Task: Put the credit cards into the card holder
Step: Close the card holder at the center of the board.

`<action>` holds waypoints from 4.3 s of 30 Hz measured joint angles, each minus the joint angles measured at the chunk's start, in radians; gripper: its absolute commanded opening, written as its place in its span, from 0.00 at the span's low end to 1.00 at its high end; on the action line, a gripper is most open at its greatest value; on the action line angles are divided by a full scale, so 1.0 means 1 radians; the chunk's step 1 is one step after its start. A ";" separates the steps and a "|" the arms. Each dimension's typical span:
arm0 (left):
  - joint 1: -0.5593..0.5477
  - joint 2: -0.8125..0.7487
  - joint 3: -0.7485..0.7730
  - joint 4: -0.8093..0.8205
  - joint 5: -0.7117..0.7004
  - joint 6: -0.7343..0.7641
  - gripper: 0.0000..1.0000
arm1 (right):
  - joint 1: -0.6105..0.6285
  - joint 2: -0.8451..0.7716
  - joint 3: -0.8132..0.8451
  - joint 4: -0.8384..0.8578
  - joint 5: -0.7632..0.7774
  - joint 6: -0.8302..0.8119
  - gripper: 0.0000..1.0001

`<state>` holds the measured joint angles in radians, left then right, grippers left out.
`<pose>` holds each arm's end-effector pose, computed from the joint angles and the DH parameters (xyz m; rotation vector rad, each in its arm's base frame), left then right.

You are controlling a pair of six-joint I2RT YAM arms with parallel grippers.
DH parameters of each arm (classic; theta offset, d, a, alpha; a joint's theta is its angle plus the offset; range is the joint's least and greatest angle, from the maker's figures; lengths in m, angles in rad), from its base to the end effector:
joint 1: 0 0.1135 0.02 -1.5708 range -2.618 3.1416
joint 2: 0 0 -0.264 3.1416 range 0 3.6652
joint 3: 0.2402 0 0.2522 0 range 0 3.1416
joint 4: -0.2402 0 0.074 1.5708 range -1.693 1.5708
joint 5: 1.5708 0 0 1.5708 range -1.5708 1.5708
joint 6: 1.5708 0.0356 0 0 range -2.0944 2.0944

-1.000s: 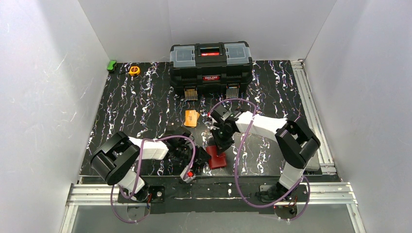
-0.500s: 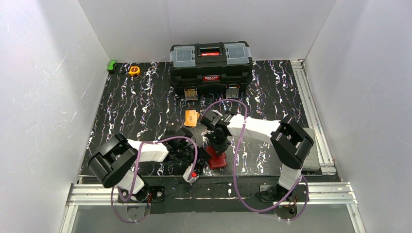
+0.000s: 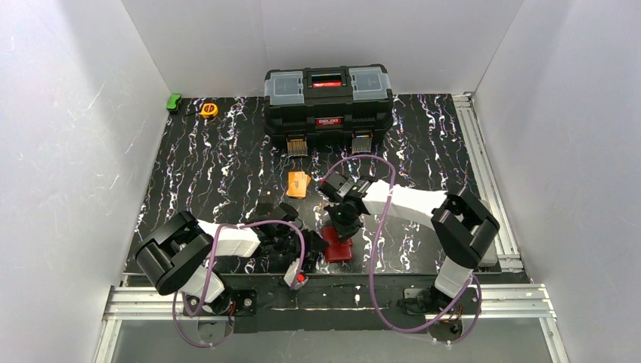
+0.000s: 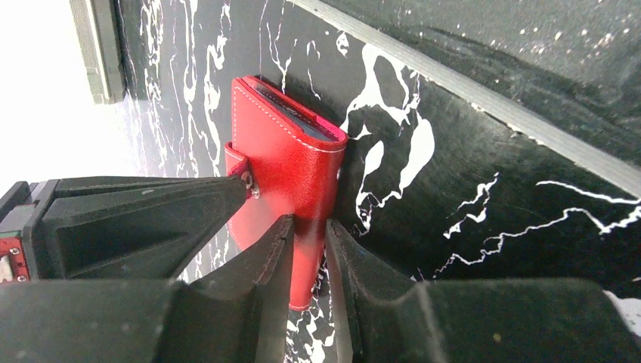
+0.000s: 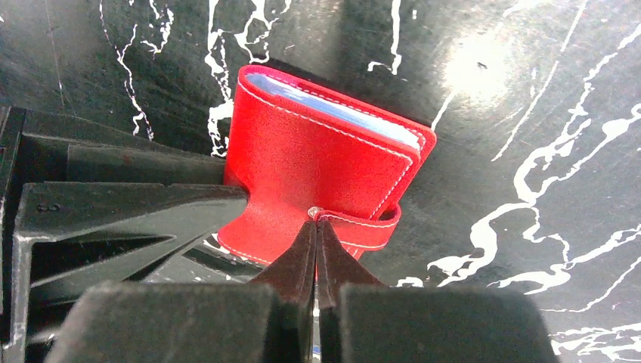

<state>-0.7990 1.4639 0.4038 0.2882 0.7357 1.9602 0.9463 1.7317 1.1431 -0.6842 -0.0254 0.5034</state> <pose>0.1474 -0.1857 0.1216 2.1191 0.0634 -0.1898 0.1931 0.2695 0.1832 -0.6464 2.8459 0.3182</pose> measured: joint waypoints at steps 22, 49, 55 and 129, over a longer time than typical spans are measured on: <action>-0.002 0.020 -0.003 0.041 -0.045 0.053 0.20 | -0.117 -0.063 -0.103 0.127 -0.150 0.032 0.01; -0.003 0.023 -0.003 0.048 -0.047 0.048 0.19 | -0.132 -0.019 -0.064 0.101 -0.187 0.013 0.01; -0.004 0.023 -0.003 0.050 -0.046 0.038 0.19 | -0.128 0.013 -0.031 0.090 -0.184 0.010 0.01; -0.016 -0.245 -0.082 -0.201 -0.193 0.119 0.27 | 0.082 -0.031 0.148 -0.240 0.261 0.163 0.45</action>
<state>-0.8146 1.2186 0.3218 0.0868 0.5430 2.0792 1.0279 1.7012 1.2911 -0.9245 0.2352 0.6662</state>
